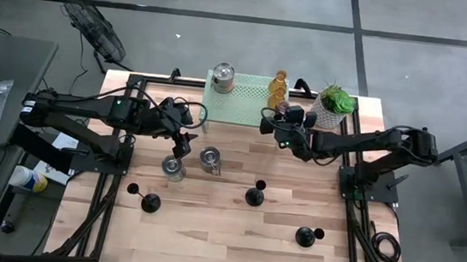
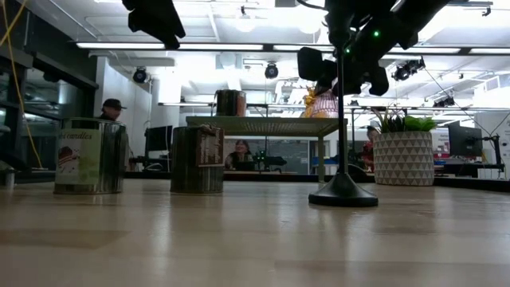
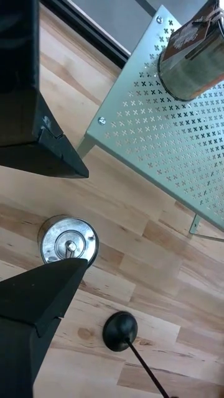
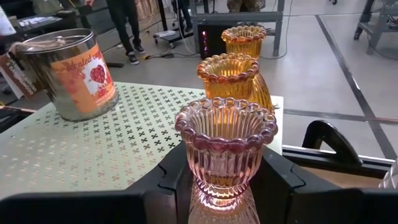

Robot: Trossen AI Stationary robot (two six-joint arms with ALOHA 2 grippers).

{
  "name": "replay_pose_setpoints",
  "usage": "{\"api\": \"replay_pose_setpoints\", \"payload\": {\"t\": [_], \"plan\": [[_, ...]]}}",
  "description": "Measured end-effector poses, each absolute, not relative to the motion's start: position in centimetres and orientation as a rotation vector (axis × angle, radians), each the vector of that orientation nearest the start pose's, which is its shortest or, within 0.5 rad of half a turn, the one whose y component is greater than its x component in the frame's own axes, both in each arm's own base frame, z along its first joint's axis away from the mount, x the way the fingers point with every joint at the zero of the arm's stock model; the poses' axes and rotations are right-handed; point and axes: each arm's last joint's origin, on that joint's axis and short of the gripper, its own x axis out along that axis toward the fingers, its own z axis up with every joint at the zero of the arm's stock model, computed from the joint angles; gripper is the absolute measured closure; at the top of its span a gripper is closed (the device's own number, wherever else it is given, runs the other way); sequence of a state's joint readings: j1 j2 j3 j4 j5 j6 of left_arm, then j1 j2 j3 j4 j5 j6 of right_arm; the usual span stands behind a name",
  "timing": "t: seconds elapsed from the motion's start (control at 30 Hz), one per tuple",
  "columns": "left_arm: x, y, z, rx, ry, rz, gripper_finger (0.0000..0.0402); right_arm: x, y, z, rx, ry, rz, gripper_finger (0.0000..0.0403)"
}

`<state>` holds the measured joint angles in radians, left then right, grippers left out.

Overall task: Pick & Place candle stick holders
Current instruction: Put the violet candle holder on the shelf

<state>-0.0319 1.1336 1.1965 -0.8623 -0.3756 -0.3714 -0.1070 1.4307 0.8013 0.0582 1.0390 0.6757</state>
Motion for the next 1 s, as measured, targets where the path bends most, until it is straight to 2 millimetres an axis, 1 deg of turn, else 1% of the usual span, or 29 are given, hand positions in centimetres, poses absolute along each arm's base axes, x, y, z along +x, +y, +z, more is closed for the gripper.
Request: {"api": "replay_pose_setpoints", "payload": {"t": [0.17,0.53,1.0], "plan": [[21.52,0.38,35.01,-0.186,0.713,0.465,0.0185,28.22,-5.69,22.49,0.321,0.160,-1.200,0.0289],[21.52,0.38,35.01,-0.187,0.713,0.465,0.0185,28.42,-6.29,22.10,0.322,0.161,-1.219,0.0288],[21.53,0.37,35.01,-0.187,0.712,0.464,0.0185,28.65,-6.27,21.93,0.279,0.196,-1.195,0.0285]]}}
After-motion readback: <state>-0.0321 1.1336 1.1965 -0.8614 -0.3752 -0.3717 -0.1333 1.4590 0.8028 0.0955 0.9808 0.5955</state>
